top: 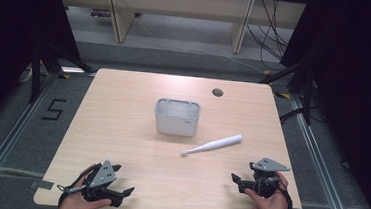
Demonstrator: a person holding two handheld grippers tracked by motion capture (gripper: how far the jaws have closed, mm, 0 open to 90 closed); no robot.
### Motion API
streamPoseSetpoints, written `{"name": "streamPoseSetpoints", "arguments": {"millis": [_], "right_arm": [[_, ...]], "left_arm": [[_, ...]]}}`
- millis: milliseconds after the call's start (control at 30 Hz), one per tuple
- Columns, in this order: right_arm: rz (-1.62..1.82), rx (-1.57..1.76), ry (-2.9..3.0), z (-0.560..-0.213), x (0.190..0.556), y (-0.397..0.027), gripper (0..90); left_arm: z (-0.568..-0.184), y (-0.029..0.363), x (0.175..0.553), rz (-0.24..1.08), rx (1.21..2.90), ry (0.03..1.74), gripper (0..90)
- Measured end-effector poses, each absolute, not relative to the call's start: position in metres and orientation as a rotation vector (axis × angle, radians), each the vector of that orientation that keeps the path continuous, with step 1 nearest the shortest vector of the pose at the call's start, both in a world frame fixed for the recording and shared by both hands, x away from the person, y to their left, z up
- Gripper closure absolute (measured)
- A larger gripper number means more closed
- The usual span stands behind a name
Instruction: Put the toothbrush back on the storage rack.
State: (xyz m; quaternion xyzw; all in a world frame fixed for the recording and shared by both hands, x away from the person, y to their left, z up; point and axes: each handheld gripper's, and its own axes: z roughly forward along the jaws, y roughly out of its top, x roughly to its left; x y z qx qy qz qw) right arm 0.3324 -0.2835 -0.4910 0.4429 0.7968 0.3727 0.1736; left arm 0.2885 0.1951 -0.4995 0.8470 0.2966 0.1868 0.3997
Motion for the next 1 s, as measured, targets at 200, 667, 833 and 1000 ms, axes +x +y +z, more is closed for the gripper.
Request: {"name": "streamPoseSetpoints", "arguments": {"millis": [200,667,833,1000], "right_arm": [[1.053,1.216,2.275,-0.491,0.335,-0.284,20.2],[1.059,1.254,2.213,-0.483,0.346,-0.285,30.3],[1.064,1.197,2.202,-0.481,0.354,-0.287,41.9],[1.066,1.198,2.199,-0.474,0.364,-0.284,58.6]], "left_arm": [[-0.500,0.195,0.289,0.473,2.149,0.749,15.1],[-0.499,0.197,0.290,0.483,2.159,0.747,15.1],[-0.499,0.197,0.290,0.485,2.160,0.745,15.1],[-0.499,0.197,0.291,0.483,2.163,0.738,15.1]]}}
